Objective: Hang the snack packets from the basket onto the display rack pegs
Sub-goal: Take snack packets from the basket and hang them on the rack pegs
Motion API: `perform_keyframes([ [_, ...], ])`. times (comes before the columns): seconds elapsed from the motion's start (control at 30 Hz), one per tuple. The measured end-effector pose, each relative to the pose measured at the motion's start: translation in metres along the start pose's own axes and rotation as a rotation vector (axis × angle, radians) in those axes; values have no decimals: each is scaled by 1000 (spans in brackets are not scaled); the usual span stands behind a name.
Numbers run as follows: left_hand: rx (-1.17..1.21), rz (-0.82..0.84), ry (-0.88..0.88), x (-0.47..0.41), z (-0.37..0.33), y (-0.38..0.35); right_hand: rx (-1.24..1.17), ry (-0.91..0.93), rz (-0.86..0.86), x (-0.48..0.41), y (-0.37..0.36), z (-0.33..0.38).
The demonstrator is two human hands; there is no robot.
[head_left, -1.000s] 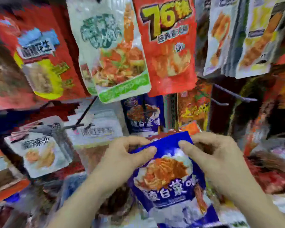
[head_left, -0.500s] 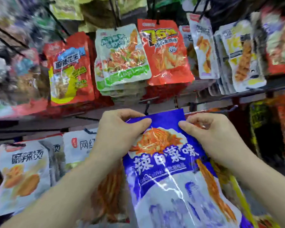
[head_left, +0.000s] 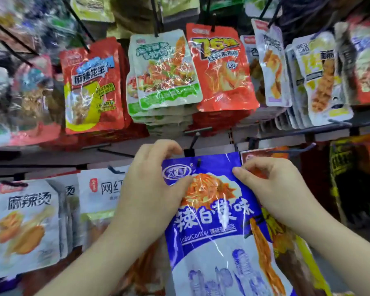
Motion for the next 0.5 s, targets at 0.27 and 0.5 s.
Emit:
perform_keyframes([
  [0.27,-576,122,-274,59,2,-9,153,63,-27,4,-12,-4],
  [0.5,-756,281,-332,46,10,-22,299,229,-66,-7,-17,-12],
])
Point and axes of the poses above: each hand's wrist, its own x-axis away from the middle knuckle, its own y-axis out of the back of the hand, z = x × y, the point moved 2 cm from there along -x, towards the middle knuckle, and after that the axes turned 6 degrees about -z, right-handed, at the moved point
